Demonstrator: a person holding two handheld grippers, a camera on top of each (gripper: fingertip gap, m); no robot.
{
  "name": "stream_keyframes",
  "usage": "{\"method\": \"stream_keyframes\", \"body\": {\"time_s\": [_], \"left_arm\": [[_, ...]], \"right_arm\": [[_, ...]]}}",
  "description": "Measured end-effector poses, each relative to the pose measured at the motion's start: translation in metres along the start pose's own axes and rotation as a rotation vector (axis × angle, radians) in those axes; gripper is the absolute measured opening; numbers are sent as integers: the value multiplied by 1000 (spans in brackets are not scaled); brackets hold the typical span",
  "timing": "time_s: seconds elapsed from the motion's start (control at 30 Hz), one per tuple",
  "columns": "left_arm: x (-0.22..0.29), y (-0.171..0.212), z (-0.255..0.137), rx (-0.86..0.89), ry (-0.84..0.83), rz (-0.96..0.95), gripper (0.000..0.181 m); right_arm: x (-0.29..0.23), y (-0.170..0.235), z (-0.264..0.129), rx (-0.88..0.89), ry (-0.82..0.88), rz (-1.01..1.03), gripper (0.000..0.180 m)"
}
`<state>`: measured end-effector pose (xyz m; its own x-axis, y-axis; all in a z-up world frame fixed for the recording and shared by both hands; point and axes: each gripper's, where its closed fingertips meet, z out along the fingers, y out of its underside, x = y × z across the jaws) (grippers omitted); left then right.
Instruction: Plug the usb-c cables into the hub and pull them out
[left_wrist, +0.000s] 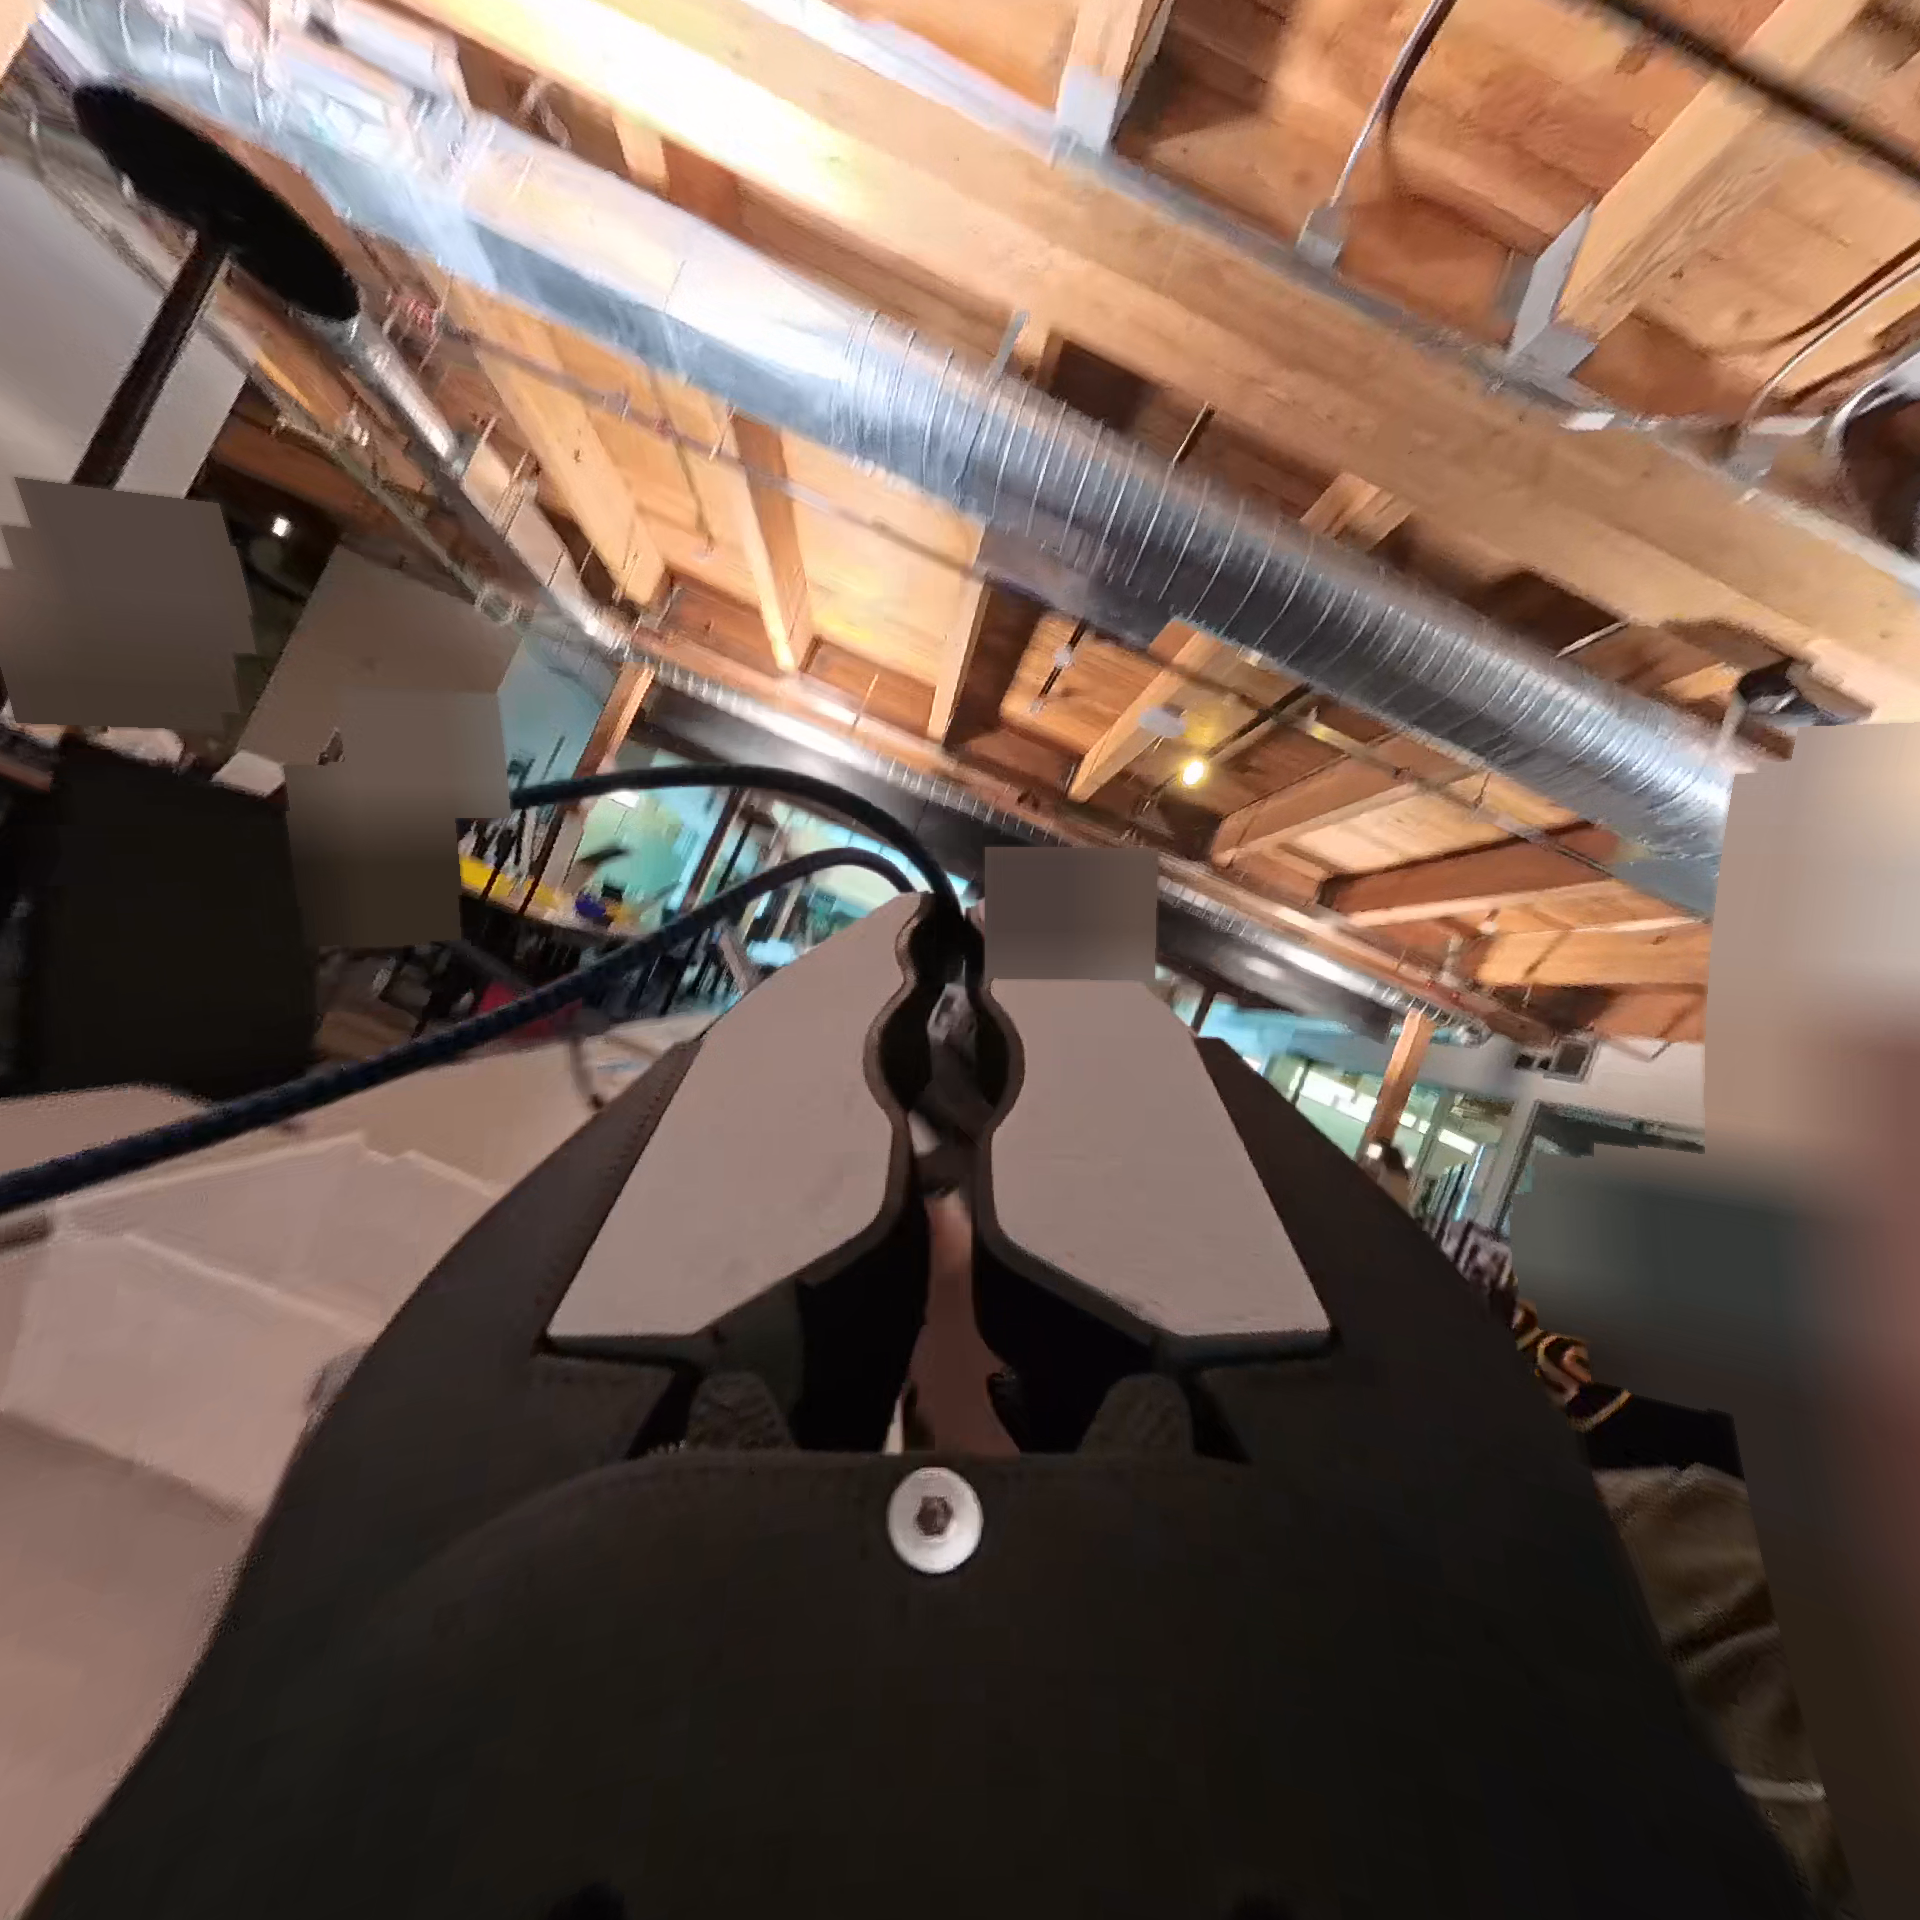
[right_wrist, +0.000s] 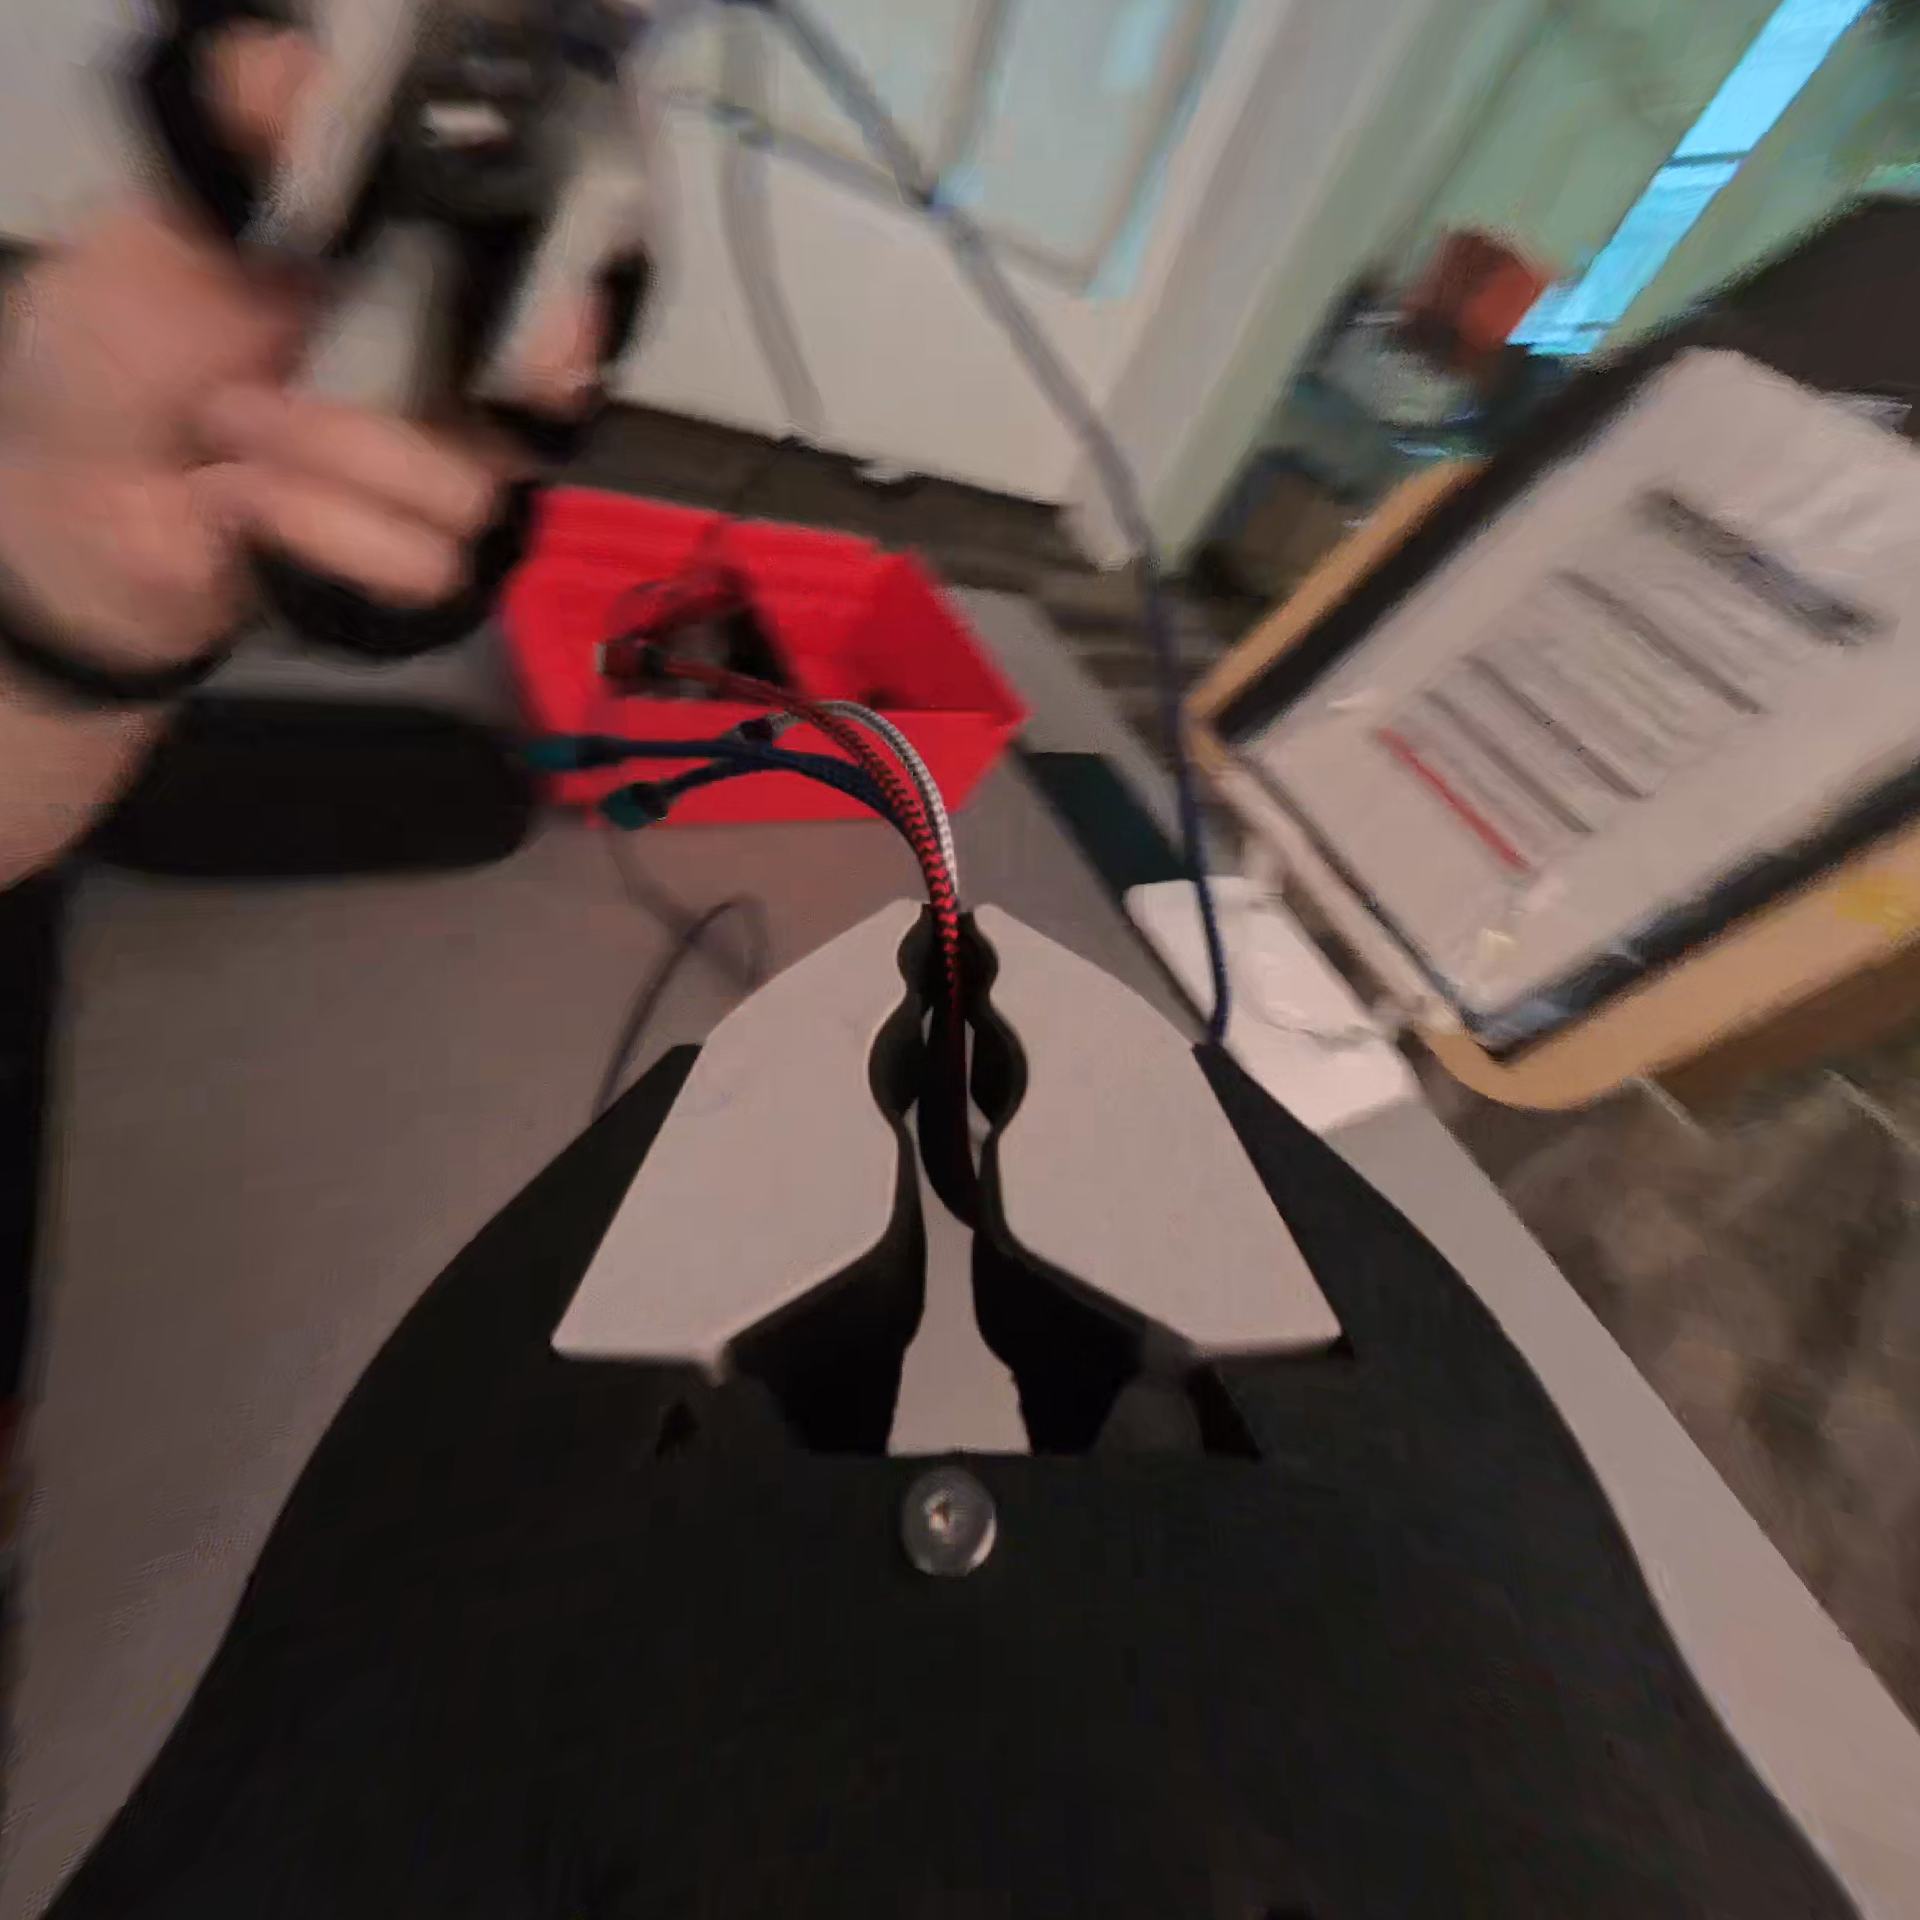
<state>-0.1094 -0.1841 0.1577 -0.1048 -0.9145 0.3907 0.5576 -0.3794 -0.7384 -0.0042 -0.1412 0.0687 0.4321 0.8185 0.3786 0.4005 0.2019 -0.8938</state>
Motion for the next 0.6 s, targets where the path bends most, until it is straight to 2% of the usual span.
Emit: {"method": "stream_keyframes", "body": {"time_s": [0.07, 0.13, 0.17, 0.27, 0.33, 0.43, 0.5, 0.6], "left_arm": [[-15, 12, -9, -98, -38, -1, 3], [-28, 37, -18, -225, -45, -44, 3], [-34, 51, -22, -285, -42, -77, 2], [-49, 98, -39, -425, -60, -174, 3], [-54, 132, -53, -524, -91, -203, 3], [-59, 189, -79, -710, -167, -212, 3], [-65, 223, -99, -826, -228, -218, 3], [-83, 250, -125, -912, -351, -220, 3]], "right_arm": [[-32, -13, -23, 58, -323, -35, 3], [-40, -37, -52, 208, -523, 40, 2], [-33, -50, -64, 298, -564, 105, 3], [12, -72, -85, 548, -538, 364, 3], [44, -61, -81, 608, -479, 569, 2], [64, -20, -56, 546, -434, 784, 2], [64, 4, -40, 510, -445, 841, 2], [57, 25, -19, 506, -514, 904, 2]]}}
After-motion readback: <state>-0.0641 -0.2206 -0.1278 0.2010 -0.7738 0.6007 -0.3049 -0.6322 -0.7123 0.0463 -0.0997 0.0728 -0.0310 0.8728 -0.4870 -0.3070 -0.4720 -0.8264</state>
